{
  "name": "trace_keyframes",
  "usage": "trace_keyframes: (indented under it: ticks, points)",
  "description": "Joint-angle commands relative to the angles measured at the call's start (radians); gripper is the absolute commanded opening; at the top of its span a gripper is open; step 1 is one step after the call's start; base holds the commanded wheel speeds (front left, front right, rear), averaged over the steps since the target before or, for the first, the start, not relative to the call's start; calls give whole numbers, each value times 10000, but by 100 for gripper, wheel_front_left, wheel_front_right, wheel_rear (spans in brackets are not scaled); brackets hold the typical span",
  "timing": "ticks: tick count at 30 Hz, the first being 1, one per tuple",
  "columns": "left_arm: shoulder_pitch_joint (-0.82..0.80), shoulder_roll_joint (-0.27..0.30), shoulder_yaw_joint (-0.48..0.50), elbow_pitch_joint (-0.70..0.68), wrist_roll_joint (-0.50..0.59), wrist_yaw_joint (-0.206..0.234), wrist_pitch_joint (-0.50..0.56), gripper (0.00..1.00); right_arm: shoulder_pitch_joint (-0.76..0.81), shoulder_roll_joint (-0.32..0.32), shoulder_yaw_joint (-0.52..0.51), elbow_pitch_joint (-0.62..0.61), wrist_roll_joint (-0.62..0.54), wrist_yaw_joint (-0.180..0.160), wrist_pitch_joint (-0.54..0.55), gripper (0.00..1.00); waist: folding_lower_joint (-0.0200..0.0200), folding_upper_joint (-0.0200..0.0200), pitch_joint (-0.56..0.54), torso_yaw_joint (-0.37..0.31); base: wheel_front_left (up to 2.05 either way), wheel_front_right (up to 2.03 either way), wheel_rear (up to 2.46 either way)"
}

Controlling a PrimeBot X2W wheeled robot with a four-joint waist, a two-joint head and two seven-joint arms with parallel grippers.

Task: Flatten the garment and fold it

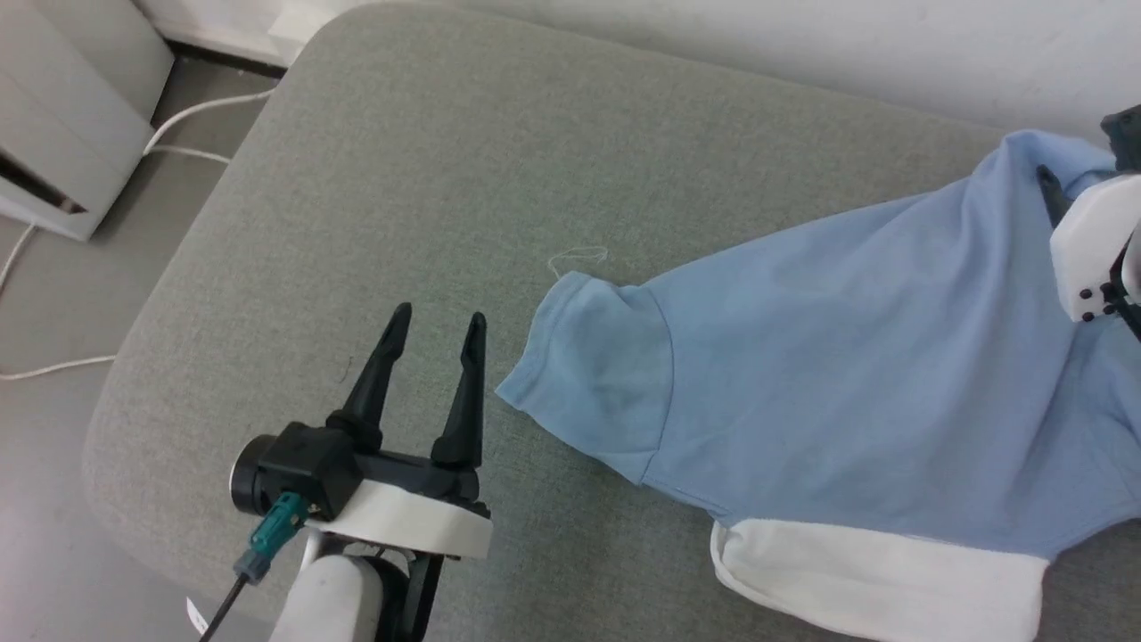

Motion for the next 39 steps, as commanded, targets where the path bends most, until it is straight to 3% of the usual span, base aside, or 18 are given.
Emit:
trace_keyframes:
  ticks: [1,12,21,25,31,39]
  points:
    - [38,-25,96,39,117,-10,-47,100,97,13,106,28,310,-21,-270,100,0,0,-484,-371,0,0,0]
    - [615,-25,811,155,312,-219,-47,100,1052,-68,736,-1295,1873,-21,-2567,100,0,0,-1974,-1588,0,0,0]
    - [935,-26,1119,284,216,-372,-47,100,3300,145,-460,-3635,2175,-21,-3383,100,0,0,-2318,-2408,0,0,0]
    - [1035,-26,1106,711,125,-407,-47,100,4889,798,-1779,-4926,2098,-21,-3468,100,0,0,-2352,-2601,0,0,0]
    - [1123,35,886,1725,81,-452,12,100,7307,2287,-3532,-6646,1757,-21,-2983,100,0,0,-2414,-2778,0,0,0]
    - [852,388,791,2174,407,129,1855,100,9069,3531,-4299,-8954,1080,-21,-1559,100,0,0,-2013,-3123,0,0,0]
